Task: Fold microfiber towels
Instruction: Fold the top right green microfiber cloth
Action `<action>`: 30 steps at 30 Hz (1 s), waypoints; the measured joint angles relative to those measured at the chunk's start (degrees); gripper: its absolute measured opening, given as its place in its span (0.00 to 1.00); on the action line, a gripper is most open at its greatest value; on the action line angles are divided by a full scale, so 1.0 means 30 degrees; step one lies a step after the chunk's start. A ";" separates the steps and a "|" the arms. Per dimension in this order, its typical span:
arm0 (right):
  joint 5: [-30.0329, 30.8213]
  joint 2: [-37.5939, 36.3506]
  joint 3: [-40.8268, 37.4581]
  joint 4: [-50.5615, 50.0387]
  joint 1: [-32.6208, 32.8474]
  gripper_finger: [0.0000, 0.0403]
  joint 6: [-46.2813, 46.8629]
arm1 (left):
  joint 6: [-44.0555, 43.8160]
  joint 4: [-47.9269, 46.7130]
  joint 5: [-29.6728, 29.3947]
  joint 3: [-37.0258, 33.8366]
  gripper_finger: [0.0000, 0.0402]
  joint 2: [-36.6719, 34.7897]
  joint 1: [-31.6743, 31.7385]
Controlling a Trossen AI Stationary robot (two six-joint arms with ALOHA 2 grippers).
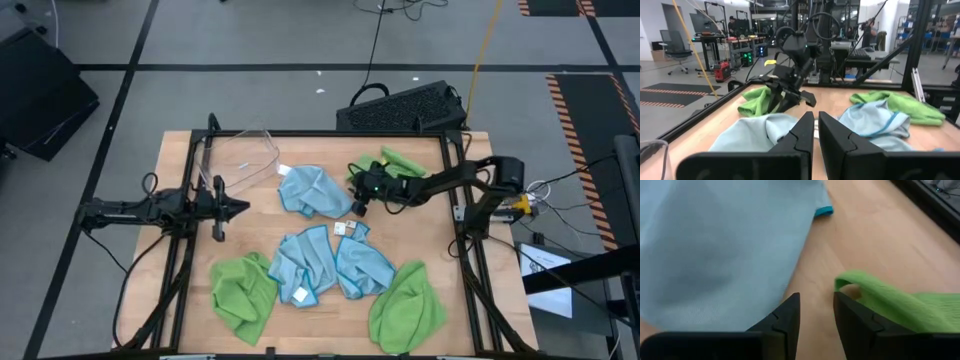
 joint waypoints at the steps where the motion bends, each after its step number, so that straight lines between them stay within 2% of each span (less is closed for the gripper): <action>1: 0.0000 0.0216 0.0000 0.0139 0.0000 0.28 0.0028 | 0.0000 -0.0150 -0.0003 0.0000 0.08 -0.0004 0.0000; 6: 0.1702 0.0949 0.0007 0.0385 0.0080 0.28 0.0099 | -0.0029 -0.0256 0.0016 0.0007 0.08 0.0097 0.0000; 11: 0.2758 0.0870 0.0007 0.0363 0.0547 0.28 -0.0497 | -0.0073 -0.0285 0.0026 0.0015 0.08 0.0102 0.0000; 17: 0.4994 0.0835 0.0000 0.0428 0.1421 0.28 -0.0570 | -0.0536 -0.0323 0.0043 0.0015 0.08 0.0102 0.0000; 30: 0.4932 0.1509 -0.0007 0.1267 0.0360 0.28 0.0124 | -0.0583 -0.0351 0.0063 0.0015 0.08 0.0102 0.0000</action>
